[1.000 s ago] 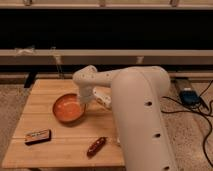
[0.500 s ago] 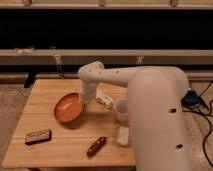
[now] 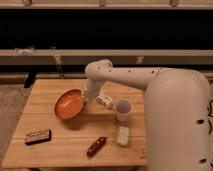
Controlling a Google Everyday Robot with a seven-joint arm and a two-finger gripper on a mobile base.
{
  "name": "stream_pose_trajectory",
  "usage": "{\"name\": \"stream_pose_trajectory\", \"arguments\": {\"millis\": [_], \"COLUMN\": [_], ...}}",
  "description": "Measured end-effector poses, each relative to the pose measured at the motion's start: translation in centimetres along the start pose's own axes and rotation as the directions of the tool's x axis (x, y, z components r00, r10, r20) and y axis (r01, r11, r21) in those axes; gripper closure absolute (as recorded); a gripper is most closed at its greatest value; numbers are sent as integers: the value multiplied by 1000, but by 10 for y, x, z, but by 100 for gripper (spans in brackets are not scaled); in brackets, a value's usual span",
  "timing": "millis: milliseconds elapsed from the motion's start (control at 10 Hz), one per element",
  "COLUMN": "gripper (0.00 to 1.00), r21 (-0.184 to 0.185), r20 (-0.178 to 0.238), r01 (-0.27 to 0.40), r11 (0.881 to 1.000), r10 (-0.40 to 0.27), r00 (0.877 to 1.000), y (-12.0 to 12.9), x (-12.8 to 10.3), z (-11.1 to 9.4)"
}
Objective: Pick up the ceramic bowl
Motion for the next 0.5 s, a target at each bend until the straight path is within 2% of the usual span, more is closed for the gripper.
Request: {"name": "stream_pose_trajectory", "arguments": {"millis": [200,500], "gripper": [100,100], "r21": [-50,-51], "r20": [24,23], "r01": [16,21], "r11": [999,998], "r10": [-15,-19], "r00": [1000,1000], "y": [5,8], "x": [1,2], "z": [-20,-19]}}
